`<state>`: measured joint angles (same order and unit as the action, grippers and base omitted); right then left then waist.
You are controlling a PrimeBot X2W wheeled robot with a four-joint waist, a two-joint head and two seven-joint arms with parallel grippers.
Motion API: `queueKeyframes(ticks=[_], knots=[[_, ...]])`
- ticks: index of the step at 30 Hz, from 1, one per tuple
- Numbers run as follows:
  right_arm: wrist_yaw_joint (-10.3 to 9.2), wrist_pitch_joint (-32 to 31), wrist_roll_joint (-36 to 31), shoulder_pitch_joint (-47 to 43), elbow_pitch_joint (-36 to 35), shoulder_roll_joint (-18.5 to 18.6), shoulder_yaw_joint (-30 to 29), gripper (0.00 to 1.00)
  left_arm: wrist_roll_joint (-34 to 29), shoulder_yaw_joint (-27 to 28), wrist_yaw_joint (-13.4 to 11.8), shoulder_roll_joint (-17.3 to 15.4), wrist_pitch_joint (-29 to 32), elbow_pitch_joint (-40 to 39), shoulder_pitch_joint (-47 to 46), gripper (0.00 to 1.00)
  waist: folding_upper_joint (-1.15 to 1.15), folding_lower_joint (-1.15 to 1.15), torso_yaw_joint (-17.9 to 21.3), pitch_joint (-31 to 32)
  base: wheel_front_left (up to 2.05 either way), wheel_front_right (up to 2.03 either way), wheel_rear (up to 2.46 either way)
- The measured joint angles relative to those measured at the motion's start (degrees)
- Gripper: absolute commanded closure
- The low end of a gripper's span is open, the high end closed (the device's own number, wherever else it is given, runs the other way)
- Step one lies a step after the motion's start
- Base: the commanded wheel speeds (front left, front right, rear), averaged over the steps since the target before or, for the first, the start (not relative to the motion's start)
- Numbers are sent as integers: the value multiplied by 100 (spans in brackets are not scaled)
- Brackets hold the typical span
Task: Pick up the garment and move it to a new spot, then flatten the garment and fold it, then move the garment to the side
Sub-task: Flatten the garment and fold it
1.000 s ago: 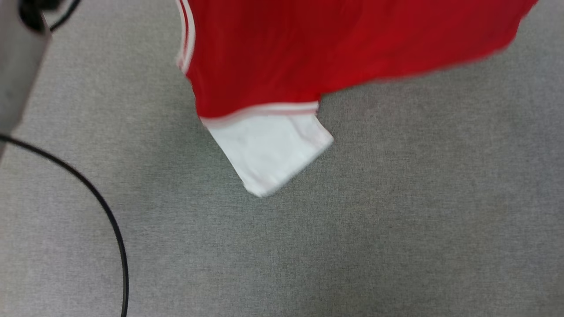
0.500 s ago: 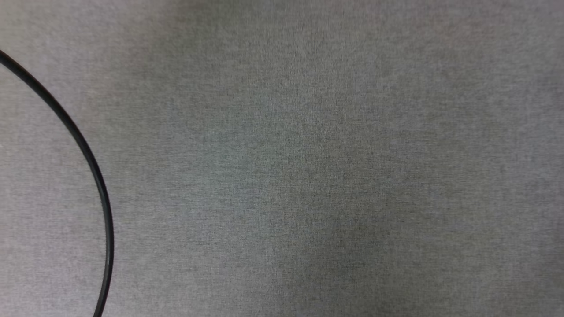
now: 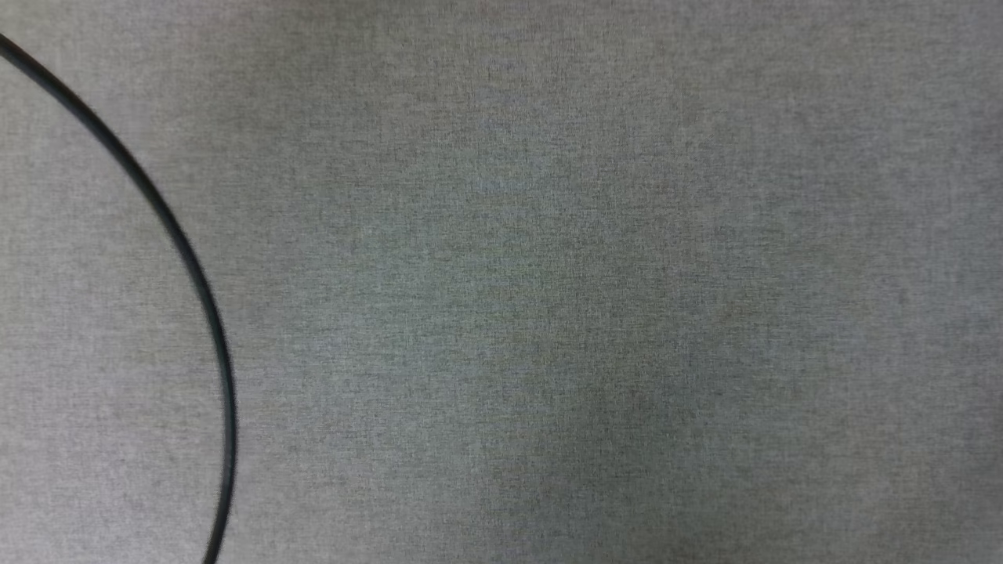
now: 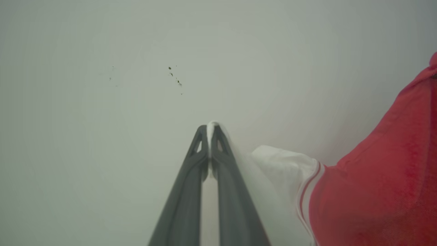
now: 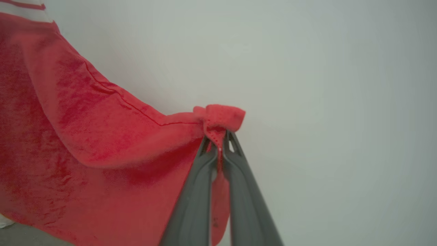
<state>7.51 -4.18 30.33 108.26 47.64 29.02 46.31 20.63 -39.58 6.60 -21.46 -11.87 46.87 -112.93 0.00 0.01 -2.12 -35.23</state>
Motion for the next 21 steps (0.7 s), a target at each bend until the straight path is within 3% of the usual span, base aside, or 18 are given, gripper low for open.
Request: queueKeyframes(ticks=[8, 13, 21], knots=[[0, 445, 470, -1096, 394, -176, 409, 100, 296, -160, 32, 157, -245, 212, 1329, 100, 0, 0, -20, 294, 0, 0, 0], [0, 675, 736, -1891, 426, -205, 833, 100, 387, -281, 45, 82, -296, 129, 2445, 100, 0, -1, -37, 570, 0, 0, 0], [0, 1007, 1324, -3374, 98, 74, 1490, 100, 566, -258, -67, -79, -304, -612, 4435, 100, 0, -1, -59, 1154, 0, 0, 0]])
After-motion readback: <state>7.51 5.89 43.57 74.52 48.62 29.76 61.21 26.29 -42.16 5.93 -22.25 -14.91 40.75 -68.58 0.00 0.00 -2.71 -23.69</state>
